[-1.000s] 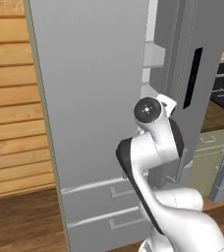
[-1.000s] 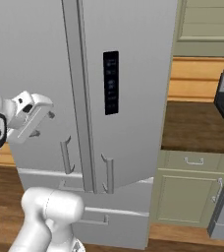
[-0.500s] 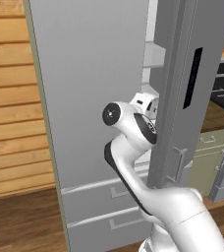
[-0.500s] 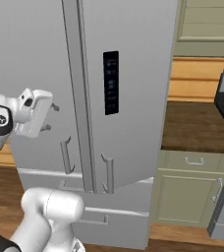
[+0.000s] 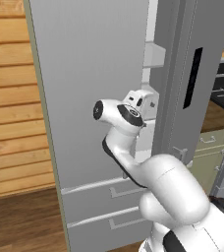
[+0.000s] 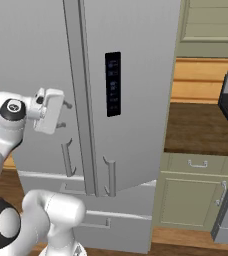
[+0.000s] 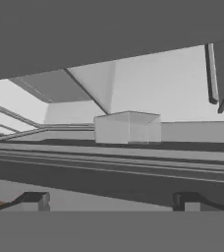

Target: Take the strawberry from the fridge and place it on top of the pancake, located on the dining counter.

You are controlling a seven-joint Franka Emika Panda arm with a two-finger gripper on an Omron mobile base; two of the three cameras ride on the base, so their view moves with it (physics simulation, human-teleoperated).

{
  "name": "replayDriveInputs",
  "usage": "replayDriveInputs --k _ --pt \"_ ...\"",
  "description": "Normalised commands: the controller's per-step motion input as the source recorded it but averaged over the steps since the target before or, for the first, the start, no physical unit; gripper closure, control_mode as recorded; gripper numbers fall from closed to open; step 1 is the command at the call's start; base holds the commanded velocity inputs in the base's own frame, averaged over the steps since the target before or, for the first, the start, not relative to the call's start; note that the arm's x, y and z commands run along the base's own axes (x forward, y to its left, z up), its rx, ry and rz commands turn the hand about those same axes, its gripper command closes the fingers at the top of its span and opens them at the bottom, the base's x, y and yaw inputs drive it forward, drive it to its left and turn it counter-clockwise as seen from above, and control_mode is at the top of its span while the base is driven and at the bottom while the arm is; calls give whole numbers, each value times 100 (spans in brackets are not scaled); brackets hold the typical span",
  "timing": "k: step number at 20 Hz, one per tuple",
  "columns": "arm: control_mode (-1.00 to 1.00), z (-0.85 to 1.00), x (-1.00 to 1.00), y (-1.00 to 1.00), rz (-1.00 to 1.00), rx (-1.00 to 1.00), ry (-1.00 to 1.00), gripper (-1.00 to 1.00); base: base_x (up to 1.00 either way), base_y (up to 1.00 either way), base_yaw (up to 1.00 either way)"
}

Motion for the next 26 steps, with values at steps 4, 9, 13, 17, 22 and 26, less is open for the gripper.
replayDriveInputs --k 4,9,13,17,22,26 --pt "-100 0 22 -44 -17 -3 0 -100 0 0 0" --pt "-100 0 -10 -60 -14 0 -3 -100 0 0 0" --pt "-100 0 -64 -73 -13 0 -13 -100 0 0 0" --pt "-100 1 -68 -83 -11 0 -15 -100 0 0 0" --pt "-100 7 -44 -98 -11 0 -12 -100 0 0 0" --pt "-100 8 -27 -100 -7 3 -6 -100 0 0 0"
